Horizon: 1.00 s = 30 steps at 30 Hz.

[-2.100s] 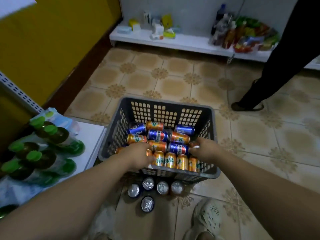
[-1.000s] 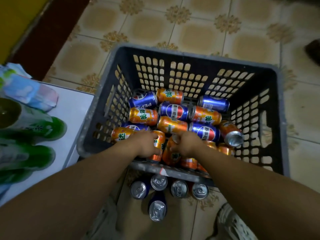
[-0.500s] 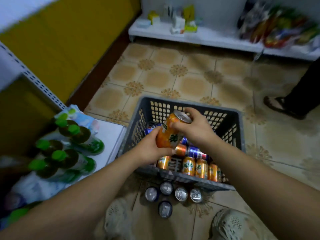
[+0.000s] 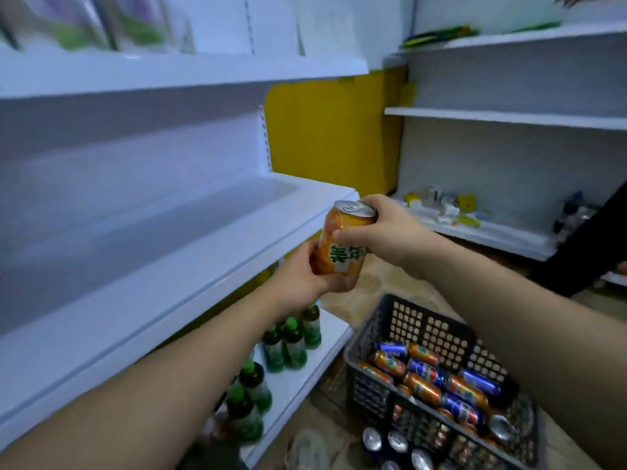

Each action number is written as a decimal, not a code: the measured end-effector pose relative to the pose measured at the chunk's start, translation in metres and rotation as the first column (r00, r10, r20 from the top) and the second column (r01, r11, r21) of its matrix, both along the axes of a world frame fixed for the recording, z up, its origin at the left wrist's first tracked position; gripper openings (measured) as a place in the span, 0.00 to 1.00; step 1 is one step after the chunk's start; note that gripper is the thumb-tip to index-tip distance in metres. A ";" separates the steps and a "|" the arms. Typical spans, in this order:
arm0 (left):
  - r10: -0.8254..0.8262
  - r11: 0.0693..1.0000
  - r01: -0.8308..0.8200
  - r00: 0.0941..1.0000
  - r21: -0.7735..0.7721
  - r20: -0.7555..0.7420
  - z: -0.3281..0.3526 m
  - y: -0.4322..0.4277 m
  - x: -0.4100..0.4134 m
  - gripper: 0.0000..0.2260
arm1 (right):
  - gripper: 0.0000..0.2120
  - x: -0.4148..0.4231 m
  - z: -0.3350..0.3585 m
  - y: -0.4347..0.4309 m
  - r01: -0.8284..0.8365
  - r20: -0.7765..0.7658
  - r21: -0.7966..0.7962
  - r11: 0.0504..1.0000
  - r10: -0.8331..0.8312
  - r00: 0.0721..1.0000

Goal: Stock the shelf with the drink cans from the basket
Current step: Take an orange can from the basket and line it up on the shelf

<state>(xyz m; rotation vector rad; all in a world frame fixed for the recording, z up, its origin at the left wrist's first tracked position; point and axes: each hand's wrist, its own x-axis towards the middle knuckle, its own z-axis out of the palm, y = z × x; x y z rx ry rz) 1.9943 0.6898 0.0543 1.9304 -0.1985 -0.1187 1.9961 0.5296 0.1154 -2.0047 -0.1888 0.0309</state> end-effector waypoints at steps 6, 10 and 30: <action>0.201 0.976 -0.205 0.978 0.076 0.058 0.035 0.098 -0.095 0.25 | 0.26 -0.059 0.030 0.105 -0.150 0.133 -0.001 0.989 0.149 0.980; 0.323 0.914 -0.325 0.945 0.243 0.050 0.040 0.162 -0.147 0.29 | 0.28 -0.086 0.029 0.170 -0.292 0.150 -0.008 0.956 0.290 0.945; 0.789 0.268 -0.372 0.614 0.889 0.019 -0.008 0.355 -0.234 0.37 | 0.33 -0.074 -0.024 0.374 -0.532 0.172 -0.088 0.842 0.539 0.825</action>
